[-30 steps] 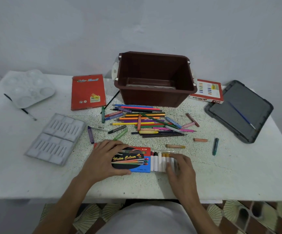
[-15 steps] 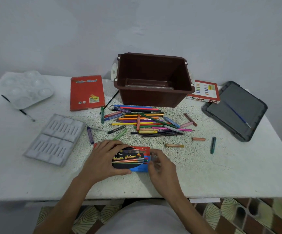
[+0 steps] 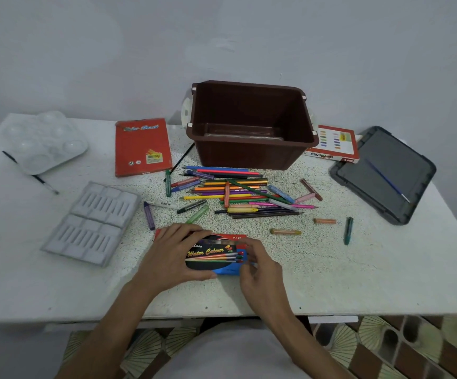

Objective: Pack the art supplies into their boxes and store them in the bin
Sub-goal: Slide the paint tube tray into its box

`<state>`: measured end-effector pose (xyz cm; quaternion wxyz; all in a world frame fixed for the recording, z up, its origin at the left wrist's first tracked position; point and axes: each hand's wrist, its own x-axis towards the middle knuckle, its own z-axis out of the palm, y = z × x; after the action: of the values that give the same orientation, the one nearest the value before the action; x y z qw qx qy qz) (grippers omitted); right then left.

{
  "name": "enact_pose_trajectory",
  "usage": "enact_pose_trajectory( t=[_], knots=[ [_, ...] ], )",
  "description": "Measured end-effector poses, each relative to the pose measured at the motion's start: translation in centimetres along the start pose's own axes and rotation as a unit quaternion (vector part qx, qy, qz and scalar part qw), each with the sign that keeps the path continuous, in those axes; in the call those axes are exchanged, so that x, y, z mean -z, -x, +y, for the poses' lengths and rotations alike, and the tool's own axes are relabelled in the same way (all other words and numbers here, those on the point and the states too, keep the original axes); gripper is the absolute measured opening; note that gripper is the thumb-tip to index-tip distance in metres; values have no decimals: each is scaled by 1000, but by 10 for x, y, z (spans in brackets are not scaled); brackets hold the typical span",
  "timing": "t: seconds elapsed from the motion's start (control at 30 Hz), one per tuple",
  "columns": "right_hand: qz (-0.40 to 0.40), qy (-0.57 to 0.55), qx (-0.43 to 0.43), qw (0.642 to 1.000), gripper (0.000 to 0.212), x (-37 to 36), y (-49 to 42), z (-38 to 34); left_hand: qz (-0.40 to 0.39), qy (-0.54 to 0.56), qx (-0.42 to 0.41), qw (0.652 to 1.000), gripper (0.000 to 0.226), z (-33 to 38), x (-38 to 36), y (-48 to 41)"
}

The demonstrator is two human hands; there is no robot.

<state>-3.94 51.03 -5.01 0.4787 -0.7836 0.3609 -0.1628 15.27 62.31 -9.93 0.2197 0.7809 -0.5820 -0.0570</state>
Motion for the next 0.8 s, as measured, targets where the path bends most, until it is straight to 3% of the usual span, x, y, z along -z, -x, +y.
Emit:
enact_pose_trajectory(
  t=[0.17, 0.37, 0.8],
  knots=[
    [-14, -57, -45, 997, 42, 14, -8, 6, -12, 0, 4, 1000, 96, -1, 0, 0],
    [63, 51, -41, 996, 23, 18, -13, 28, -11, 6, 5, 1000, 94, -1, -1, 0],
    [38, 78, -29, 996, 14, 14, -13, 42, -18, 14, 21, 1000, 100, -7, -2, 2]
  ],
)
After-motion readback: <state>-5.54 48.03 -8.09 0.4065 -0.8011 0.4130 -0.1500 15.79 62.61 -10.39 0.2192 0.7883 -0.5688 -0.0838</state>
